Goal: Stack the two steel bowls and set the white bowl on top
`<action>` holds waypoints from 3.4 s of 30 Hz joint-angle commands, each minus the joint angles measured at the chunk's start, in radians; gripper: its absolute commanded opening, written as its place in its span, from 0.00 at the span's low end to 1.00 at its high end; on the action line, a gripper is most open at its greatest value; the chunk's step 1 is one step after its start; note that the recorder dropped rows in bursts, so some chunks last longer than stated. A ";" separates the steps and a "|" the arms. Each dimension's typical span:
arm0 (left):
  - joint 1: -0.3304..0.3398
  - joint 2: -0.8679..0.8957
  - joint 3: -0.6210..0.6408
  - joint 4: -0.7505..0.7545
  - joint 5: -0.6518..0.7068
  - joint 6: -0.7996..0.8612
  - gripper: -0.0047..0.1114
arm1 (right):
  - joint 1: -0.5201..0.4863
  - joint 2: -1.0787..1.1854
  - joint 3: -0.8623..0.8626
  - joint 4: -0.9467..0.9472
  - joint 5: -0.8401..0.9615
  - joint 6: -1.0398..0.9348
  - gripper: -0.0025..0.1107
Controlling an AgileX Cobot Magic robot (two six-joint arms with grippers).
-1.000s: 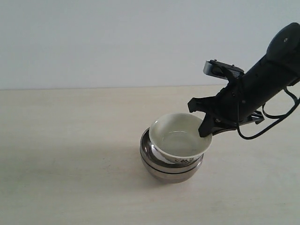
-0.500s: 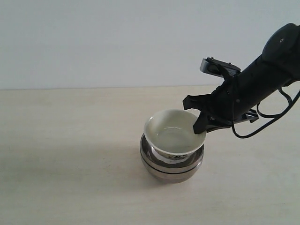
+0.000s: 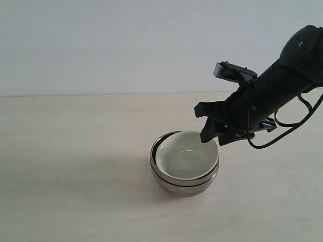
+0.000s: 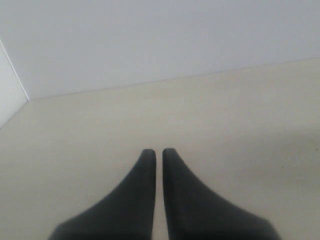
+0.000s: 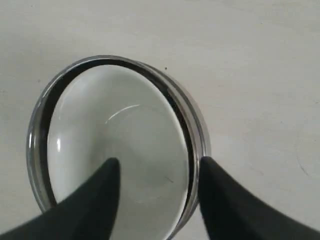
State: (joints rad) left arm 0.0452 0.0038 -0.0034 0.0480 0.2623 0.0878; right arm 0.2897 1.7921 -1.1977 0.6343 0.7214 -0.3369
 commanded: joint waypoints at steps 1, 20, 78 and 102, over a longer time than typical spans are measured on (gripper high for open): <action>0.002 -0.004 0.003 -0.007 -0.007 -0.010 0.07 | -0.001 -0.004 0.000 0.003 0.007 -0.006 0.55; 0.002 -0.004 0.003 -0.007 -0.007 -0.010 0.07 | -0.001 -0.004 0.000 -0.075 0.015 0.012 0.02; 0.002 -0.004 0.003 -0.007 -0.007 -0.010 0.07 | 0.001 -0.653 0.580 -0.008 -0.532 0.030 0.02; 0.002 -0.004 0.003 -0.007 -0.007 -0.010 0.07 | 0.001 -1.083 0.801 0.082 -0.398 0.039 0.02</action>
State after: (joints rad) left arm 0.0452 0.0038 -0.0034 0.0480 0.2623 0.0878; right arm 0.2897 0.7167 -0.3968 0.7173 0.3227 -0.2948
